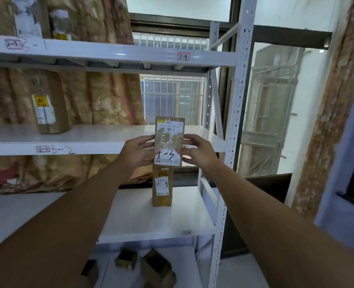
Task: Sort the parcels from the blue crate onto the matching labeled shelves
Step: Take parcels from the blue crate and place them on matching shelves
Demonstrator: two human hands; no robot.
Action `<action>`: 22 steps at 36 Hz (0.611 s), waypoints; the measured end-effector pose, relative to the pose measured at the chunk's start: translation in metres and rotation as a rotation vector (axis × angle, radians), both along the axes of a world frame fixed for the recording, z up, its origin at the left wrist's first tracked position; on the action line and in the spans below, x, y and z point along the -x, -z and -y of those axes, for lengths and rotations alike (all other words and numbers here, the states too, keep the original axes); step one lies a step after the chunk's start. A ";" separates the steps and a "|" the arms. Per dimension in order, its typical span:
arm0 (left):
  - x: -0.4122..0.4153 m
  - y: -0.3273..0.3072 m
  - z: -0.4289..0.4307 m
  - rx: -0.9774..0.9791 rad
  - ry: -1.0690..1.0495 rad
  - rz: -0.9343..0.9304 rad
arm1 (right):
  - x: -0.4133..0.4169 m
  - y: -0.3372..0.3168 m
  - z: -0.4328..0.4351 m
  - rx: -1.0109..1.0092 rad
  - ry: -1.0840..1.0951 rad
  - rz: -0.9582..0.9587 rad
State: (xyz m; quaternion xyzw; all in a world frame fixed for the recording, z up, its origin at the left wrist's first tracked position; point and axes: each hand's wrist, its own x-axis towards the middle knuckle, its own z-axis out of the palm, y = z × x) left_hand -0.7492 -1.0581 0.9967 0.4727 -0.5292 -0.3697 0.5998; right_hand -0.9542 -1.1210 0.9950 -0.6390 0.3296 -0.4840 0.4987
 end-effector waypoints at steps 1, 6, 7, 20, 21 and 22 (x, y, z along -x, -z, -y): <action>0.001 0.003 -0.003 -0.006 -0.006 0.009 | -0.002 0.005 -0.001 0.001 0.007 -0.010; -0.006 0.023 -0.020 -0.058 -0.052 0.038 | -0.021 0.032 -0.009 0.006 0.020 -0.029; -0.010 0.028 -0.023 -0.064 -0.063 0.041 | -0.027 0.036 -0.011 0.002 0.016 -0.038; -0.122 0.060 -0.093 -0.128 -0.298 0.022 | -0.165 0.058 -0.052 0.002 -0.063 -0.146; -0.136 0.063 -0.098 -0.134 -0.305 0.011 | -0.179 0.061 -0.056 -0.013 -0.085 -0.162; -0.150 0.067 -0.104 -0.141 -0.306 -0.008 | -0.195 0.063 -0.060 -0.021 -0.102 -0.176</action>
